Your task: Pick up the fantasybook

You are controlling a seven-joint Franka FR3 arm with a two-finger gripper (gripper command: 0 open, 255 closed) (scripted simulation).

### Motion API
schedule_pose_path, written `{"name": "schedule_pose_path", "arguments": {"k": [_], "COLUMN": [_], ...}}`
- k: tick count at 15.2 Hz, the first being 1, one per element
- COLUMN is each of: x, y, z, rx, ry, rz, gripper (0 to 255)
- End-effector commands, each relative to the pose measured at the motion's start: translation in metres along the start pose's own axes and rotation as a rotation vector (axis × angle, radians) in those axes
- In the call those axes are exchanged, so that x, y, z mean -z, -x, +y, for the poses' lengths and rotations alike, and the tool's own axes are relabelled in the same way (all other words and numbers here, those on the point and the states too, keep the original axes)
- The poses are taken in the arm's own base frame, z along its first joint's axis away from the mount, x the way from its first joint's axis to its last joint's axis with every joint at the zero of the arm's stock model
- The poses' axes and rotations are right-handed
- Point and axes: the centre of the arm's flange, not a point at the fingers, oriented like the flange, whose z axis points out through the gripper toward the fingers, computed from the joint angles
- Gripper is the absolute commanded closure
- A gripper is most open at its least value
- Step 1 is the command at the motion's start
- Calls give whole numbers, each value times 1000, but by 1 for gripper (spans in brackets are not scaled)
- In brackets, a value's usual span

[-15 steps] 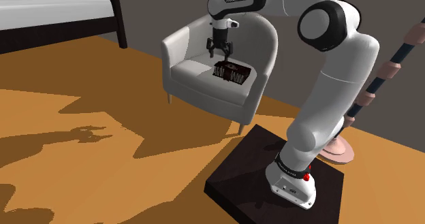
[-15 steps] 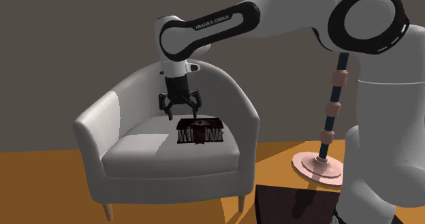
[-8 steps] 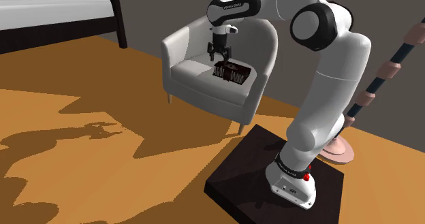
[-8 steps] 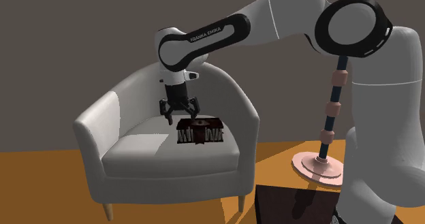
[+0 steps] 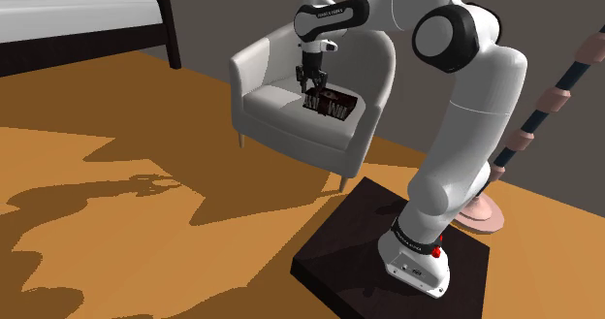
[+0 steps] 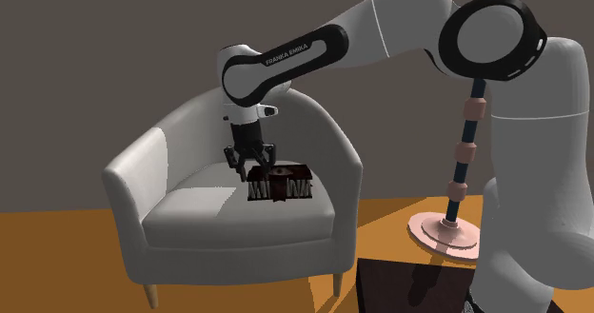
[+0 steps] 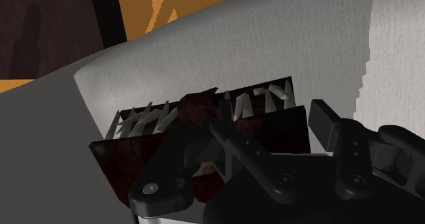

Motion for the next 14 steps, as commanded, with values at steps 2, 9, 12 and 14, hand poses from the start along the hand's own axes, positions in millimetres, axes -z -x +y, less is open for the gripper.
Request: {"name": "schedule_pose_path", "arguments": {"k": [2, 9, 12, 14], "x": [-1, 19, 35, 46], "y": [0, -1, -2, -2], "z": [0, 2, 4, 5], "rx": [-1, -1, -1, -1], "ry": [1, 1, 1, 1], "rz": [0, 0, 0, 0], "gripper": [255, 255, 255, 255]}}
